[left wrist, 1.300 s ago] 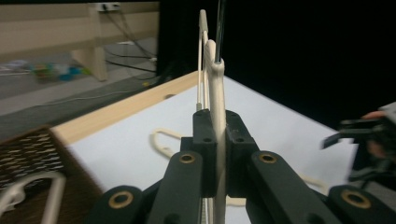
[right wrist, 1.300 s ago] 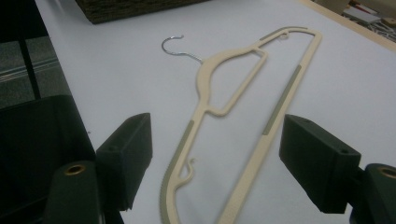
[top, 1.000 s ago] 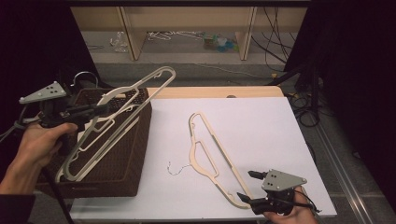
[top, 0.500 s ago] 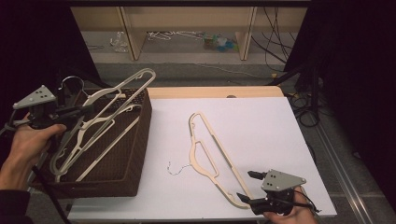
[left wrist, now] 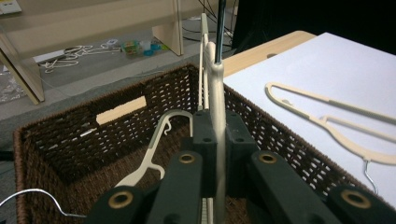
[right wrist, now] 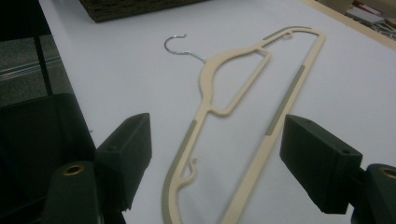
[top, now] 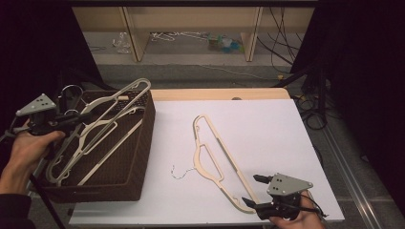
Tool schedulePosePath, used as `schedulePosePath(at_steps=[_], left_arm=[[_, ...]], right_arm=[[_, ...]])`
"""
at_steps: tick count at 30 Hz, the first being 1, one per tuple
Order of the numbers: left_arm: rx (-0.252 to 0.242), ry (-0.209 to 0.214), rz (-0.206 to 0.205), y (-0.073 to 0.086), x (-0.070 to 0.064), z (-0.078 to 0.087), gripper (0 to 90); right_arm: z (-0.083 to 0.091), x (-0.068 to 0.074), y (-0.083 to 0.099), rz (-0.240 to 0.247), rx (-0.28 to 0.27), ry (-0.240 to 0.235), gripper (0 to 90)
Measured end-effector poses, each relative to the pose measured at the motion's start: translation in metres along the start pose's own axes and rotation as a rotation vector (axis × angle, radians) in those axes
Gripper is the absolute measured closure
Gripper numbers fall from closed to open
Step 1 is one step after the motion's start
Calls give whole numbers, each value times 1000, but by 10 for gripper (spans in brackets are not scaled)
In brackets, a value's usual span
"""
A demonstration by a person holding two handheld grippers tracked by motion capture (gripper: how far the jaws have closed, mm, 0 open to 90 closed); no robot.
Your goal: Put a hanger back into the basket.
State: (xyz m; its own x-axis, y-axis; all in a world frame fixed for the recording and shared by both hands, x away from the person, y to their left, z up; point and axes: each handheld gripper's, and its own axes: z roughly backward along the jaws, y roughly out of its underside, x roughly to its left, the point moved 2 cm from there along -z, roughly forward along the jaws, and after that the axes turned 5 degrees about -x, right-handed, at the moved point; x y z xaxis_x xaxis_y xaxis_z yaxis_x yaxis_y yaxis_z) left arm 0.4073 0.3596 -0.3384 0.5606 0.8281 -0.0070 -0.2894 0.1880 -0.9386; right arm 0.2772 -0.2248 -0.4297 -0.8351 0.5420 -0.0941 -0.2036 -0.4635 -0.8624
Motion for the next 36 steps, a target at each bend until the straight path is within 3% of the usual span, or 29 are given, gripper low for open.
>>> schedulePosePath(at_steps=[10, 23, 30, 36], left_arm=[[13, 2, -25, 8, 4, 1, 854], [114, -23, 57, 29, 11, -12, 854], [135, -2, 79, 40, 8, -24, 853], [164, -21, 117, 52, 10, -34, 851]], right_arm=[[0, 0, 0, -2, -2, 4, 255], [-1, 1, 0, -4, 6, -4, 254], [-2, 1, 1, -4, 7, -6, 254], [-1, 1, 1, -3, 7, -4, 254]])
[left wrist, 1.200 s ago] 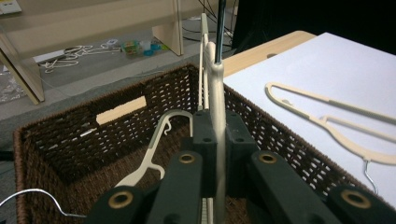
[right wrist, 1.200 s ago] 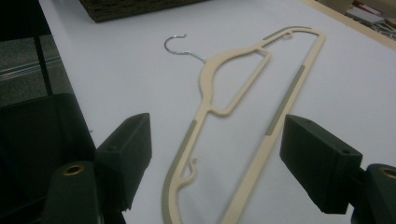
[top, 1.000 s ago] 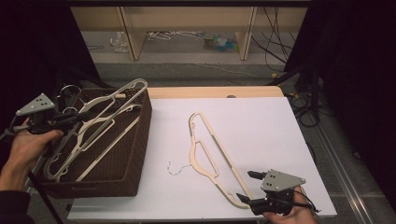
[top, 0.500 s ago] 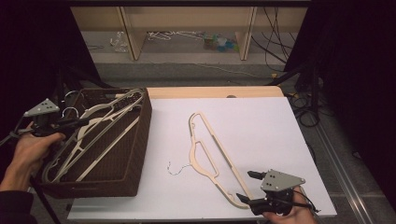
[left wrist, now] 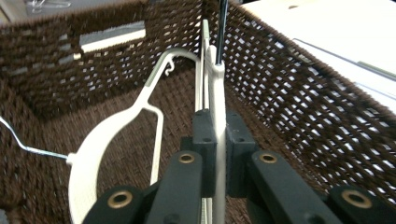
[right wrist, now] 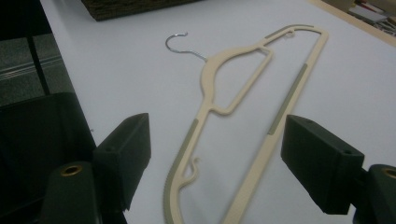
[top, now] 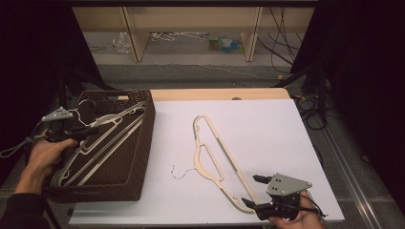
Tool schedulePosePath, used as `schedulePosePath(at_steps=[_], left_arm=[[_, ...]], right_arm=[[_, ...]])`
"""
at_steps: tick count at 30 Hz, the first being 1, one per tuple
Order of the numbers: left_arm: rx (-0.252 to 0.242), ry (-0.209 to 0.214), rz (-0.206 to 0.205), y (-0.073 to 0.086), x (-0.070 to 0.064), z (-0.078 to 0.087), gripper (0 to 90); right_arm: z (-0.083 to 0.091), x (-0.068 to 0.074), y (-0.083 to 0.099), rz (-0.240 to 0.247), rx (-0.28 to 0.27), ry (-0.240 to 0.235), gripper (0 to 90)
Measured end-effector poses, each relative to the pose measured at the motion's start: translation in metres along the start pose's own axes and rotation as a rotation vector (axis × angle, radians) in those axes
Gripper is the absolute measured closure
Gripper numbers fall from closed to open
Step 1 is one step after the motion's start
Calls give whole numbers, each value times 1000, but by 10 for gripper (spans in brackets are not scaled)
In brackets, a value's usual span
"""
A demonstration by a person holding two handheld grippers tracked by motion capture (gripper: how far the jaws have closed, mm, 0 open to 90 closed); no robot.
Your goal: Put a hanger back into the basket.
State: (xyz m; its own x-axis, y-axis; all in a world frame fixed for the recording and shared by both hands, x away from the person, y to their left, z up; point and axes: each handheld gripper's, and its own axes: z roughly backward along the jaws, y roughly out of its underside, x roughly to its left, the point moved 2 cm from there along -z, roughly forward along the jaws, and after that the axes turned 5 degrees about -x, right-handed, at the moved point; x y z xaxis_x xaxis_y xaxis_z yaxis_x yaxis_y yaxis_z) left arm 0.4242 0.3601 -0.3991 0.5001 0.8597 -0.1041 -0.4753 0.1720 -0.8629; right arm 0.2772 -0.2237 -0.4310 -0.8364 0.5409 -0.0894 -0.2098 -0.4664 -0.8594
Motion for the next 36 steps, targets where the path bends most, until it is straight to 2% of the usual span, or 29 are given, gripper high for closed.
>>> schedulePosePath(at_steps=[1, 2, 6, 8, 9, 10, 12, 15, 18, 19, 20, 22, 24, 29, 31, 36], left_arm=[[23, -4, -12, 2, 1, -1, 850], [15, -11, 9, 5, 1, -4, 849], [24, -28, 43, 13, 7, -7, 832], [41, -45, 33, 16, 11, -6, 824], [22, -57, 54, 16, 12, -7, 820], [38, -68, 44, 16, 14, -5, 816], [47, -102, 31, 17, 16, -3, 800], [55, -133, 38, 18, 18, -2, 763], [103, -221, 8, 19, 21, 4, 660], [96, -239, 11, 19, 20, 4, 648], [88, -235, 13, 19, 19, 5, 640], [66, -260, 12, 17, 14, 6, 582], [22, -250, 33, 14, 6, 5, 549], [-31, -200, 15, 6, -23, 7, 479], [-59, -176, 29, 3, -37, 6, 444], [-105, -89, -4, -5, -78, 2, 382]], right_arm=[[0, 0, 0, 0, 0, 0, 254], [0, 0, 0, 0, 0, 0, 254], [0, 0, 0, 0, 1, -1, 253], [0, 0, 0, 0, 0, -1, 254], [0, 0, 0, 0, 1, -1, 253], [0, 0, 0, 0, 1, -1, 254], [0, 0, 0, 0, 1, -1, 253], [0, 0, 0, 1, 1, -1, 254], [0, 0, 0, 0, 0, -1, 254], [0, 0, 0, 0, 0, 0, 254], [0, 0, 0, 0, 1, 0, 254], [-1, 0, 1, 0, 3, -2, 254], [-1, 0, 1, -1, 3, -3, 254], [-2, 1, 1, -3, -2, 0, 254], [-2, 0, 2, -4, 6, -2, 253], [-3, -2, 3, -13, 6, -1, 251]])
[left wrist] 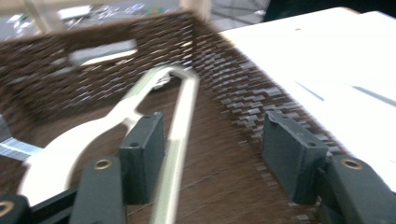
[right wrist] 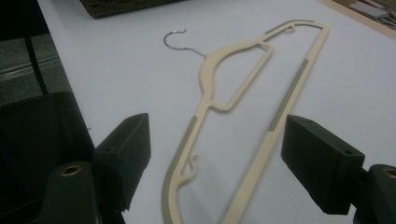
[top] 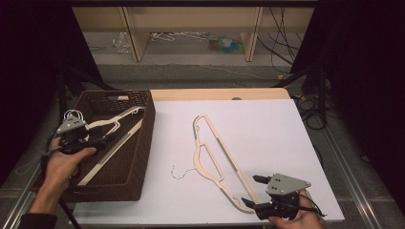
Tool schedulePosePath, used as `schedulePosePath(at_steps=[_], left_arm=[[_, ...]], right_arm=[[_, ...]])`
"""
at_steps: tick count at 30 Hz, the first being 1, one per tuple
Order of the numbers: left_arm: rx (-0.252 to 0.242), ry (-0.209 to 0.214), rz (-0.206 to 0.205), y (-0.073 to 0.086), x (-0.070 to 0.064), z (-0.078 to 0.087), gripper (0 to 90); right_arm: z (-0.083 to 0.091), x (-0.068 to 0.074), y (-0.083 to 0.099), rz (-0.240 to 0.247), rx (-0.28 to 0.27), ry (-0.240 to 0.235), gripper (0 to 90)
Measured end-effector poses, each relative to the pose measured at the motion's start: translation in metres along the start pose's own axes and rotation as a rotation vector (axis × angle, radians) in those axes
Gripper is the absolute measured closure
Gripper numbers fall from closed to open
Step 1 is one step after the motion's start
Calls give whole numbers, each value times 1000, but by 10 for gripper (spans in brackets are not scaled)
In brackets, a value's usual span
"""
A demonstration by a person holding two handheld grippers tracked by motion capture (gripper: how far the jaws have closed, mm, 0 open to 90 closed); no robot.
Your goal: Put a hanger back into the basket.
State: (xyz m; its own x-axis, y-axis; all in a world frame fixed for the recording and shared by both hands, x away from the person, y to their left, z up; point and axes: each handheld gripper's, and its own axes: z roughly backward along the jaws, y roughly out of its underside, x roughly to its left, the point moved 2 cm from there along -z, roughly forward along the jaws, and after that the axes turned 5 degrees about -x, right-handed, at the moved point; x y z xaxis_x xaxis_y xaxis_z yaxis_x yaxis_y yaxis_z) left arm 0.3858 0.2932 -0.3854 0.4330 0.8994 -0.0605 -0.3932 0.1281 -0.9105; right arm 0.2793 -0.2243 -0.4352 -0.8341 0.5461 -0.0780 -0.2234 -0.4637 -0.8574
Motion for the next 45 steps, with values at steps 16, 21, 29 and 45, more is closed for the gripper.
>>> schedulePosePath(at_steps=[16, 21, 29, 45], left_arm=[[-86, 259, -134, 7, -124, -1, 313], [-78, 305, -152, 21, -141, -5, 288], [-95, 353, -189, 37, -161, -1, 259], [-103, 392, -203, 68, -185, -3, 227]], right_arm=[[-1, -6, 3, -21, -30, 22, 218], [-1, -4, 3, -21, -25, 20, 217], [-3, -5, 5, -22, -18, 20, 218], [-13, -14, 13, -52, 40, 46, 224]])
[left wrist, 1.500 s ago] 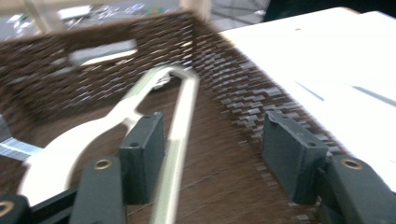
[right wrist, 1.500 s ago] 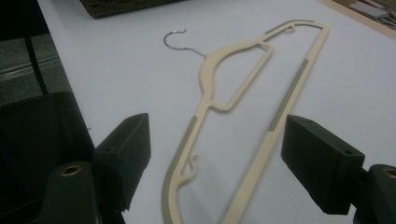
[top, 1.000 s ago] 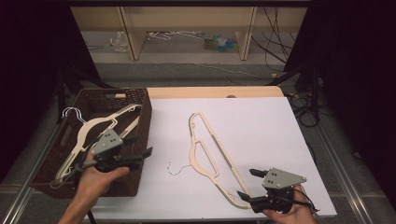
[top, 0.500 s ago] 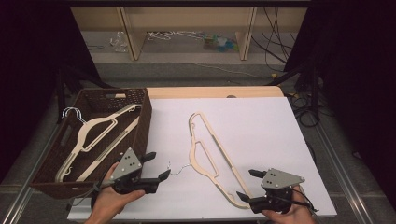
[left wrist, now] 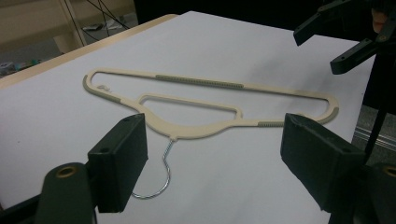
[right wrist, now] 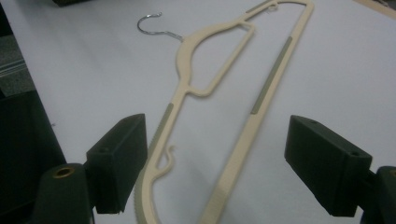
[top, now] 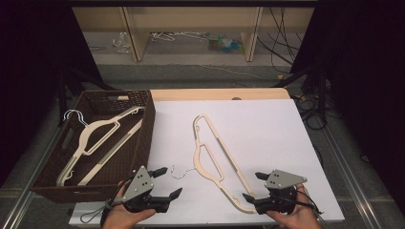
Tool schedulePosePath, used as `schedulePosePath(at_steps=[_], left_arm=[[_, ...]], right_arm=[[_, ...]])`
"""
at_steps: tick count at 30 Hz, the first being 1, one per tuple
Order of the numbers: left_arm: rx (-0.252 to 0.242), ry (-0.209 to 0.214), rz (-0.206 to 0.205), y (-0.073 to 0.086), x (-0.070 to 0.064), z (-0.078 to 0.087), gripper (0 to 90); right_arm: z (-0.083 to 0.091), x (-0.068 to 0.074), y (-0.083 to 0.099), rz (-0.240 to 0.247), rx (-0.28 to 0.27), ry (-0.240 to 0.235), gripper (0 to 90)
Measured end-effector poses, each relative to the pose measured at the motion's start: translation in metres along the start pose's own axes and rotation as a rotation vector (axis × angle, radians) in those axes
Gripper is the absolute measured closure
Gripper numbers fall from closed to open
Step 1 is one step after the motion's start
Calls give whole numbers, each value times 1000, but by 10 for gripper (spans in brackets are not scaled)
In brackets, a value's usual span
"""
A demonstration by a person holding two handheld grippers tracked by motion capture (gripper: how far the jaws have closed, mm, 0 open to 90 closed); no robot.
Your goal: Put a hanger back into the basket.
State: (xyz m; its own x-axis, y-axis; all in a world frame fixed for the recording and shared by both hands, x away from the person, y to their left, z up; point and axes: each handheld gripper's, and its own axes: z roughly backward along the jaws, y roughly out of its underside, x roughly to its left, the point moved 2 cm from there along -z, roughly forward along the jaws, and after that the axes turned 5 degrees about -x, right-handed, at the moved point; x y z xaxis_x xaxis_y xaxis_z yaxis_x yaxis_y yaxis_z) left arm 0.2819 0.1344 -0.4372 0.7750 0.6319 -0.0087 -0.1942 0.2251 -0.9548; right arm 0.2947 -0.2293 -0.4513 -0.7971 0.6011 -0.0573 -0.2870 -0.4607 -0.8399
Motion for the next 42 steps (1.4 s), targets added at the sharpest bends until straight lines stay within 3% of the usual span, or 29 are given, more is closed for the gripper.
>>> schedulePosePath(at_steps=[6, 25, 33, 42], left_arm=[[11, -14, -2, 4, 1, 0, 217], [29, -8, -8, 8, 0, -3, 221], [29, -4, -15, 7, -1, -3, 224], [29, 4, -11, 7, -1, -4, 228]], right_arm=[[-8, -11, 2, -40, 16, 18, 225], [-42, -27, 2, -33, 168, 34, 278], [-54, -34, -1, -95, 229, 30, 300], [-66, -37, -2, -67, 258, 18, 352]])
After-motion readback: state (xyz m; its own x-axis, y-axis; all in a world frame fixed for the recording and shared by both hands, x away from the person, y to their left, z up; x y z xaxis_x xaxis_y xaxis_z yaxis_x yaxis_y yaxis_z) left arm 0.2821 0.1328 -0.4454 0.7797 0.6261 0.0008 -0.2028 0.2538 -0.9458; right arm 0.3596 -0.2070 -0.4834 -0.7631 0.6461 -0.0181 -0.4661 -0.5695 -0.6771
